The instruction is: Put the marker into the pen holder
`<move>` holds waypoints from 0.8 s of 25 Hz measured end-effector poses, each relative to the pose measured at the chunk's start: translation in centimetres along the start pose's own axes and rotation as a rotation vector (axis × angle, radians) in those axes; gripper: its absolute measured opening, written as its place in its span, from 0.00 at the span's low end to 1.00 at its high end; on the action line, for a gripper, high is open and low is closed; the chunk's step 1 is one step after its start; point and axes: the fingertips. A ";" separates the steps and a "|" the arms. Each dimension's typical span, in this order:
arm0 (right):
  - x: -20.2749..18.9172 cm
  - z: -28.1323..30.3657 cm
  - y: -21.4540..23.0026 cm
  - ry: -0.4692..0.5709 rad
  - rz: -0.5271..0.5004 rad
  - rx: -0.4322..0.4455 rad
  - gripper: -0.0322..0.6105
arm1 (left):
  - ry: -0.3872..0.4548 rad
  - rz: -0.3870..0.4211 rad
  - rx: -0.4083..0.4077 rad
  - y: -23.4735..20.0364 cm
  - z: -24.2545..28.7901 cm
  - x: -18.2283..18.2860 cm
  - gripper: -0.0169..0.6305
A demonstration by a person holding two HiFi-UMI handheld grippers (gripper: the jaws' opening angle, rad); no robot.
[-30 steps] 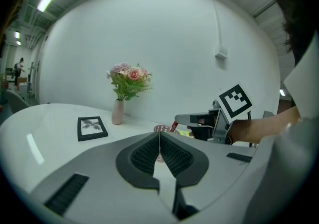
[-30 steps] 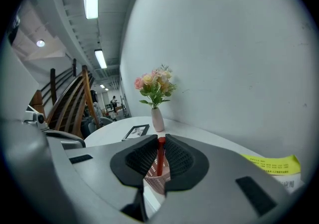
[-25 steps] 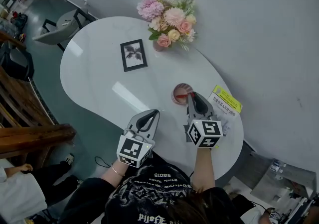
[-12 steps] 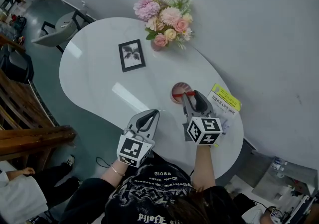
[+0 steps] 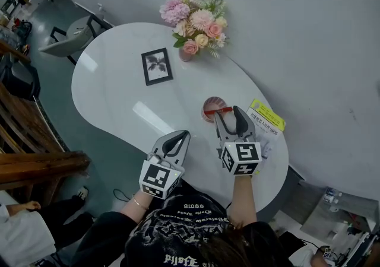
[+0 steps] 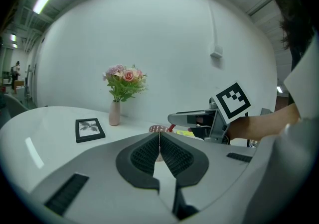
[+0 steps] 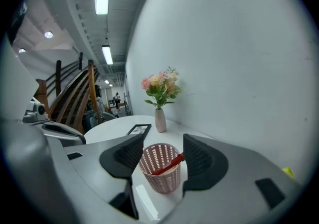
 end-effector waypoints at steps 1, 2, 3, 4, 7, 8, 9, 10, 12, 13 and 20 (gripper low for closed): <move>0.2 -0.4 -0.3 0.001 -0.010 0.007 0.43 | 0.005 -0.001 0.000 0.1 -0.1 0.1 0.06; 0.3 -0.8 -0.4 0.005 -0.018 0.008 0.43 | 0.010 -0.002 0.001 0.2 -0.2 0.1 0.06; 0.4 -1.3 -0.5 0.012 -0.022 0.004 0.43 | 0.015 -0.003 0.002 0.3 -0.4 0.2 0.06; 0.4 -1.8 -0.6 0.019 -0.023 -0.003 0.43 | 0.020 -0.004 0.004 0.5 -0.6 0.2 0.06; 0.4 -3.3 -0.9 0.027 -0.030 -0.017 0.43 | 0.032 -0.003 0.006 0.9 -1.1 0.3 0.06; 0.3 -3.8 -1.0 0.025 -0.036 -0.022 0.43 | 0.034 -0.002 0.007 1.1 -1.2 0.3 0.06; 0.2 -4.2 -1.1 0.024 -0.040 -0.029 0.43 | 0.037 -0.003 0.008 1.2 -1.4 0.3 0.06; 0.1 -4.7 -1.1 0.024 -0.041 -0.035 0.43 | 0.041 -0.007 0.010 1.3 -1.6 0.2 0.06; -0.3 -5.5 -1.2 0.027 -0.035 -0.046 0.43 | 0.049 -0.013 0.014 1.6 -1.9 0.2 0.06; -0.5 -6.0 -1.2 0.029 -0.028 -0.052 0.43 | 0.054 -0.012 0.017 1.7 -2.1 0.2 0.06; -2.2 -8.9 -1.3 0.028 0.025 -0.064 0.43 | 0.084 -0.030 0.043 2.4 -3.2 0.1 0.06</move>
Point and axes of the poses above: the fingertips, and each gripper's own axes: z forward along the fingers, y to its right, x out of its top, and after that the axes turned 10 degrees about -y, right-handed
